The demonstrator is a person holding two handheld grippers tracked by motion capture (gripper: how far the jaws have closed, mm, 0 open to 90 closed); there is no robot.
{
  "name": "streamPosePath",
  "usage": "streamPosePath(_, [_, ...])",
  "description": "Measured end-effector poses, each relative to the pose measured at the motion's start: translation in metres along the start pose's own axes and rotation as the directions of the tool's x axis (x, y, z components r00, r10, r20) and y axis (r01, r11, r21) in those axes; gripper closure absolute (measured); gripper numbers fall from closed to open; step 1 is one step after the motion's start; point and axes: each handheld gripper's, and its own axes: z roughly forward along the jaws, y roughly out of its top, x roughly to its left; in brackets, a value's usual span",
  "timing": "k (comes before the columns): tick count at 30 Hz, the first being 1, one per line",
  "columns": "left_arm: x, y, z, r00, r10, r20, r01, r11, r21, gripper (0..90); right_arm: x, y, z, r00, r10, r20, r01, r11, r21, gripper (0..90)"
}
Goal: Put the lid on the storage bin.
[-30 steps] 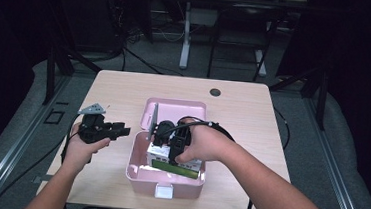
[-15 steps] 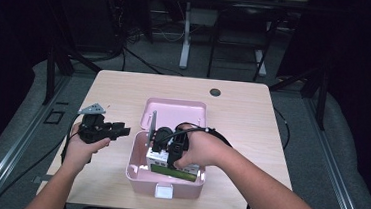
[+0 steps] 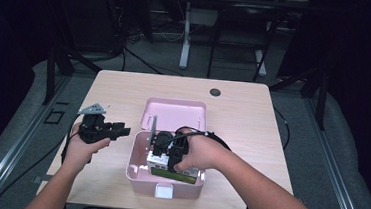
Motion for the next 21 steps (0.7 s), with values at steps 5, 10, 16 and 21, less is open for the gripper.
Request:
streamPosePath(5, [0.000,0.000,0.000,1.0000,0.001,0.000,-0.001,1.0000,0.001,59.2,0.000,-0.001,0.003,1.0000,-0.002,-0.004,0.002,1.000,0.001,61.6])
streamPosePath(10, [0.000,0.000,0.000,1.0000,0.002,0.000,-0.002,1.0000,0.000,59.2,0.001,-0.001,0.008,0.9999,-0.009,-0.009,0.009,1.000,-0.001,61.6])
streamPosePath(16, [0.000,0.000,0.000,1.0000,0.002,0.000,-0.002,1.0000,0.001,59.2,0.001,0.000,0.014,0.9996,-0.025,-0.009,0.025,1.000,0.007,61.6])
streamPosePath(21, [0.000,0.000,0.000,1.0000,0.003,0.000,-0.003,1.0000,0.002,59.2,0.000,-0.001,0.019,0.9995,-0.028,-0.013,0.028,1.000,-0.002,61.6])
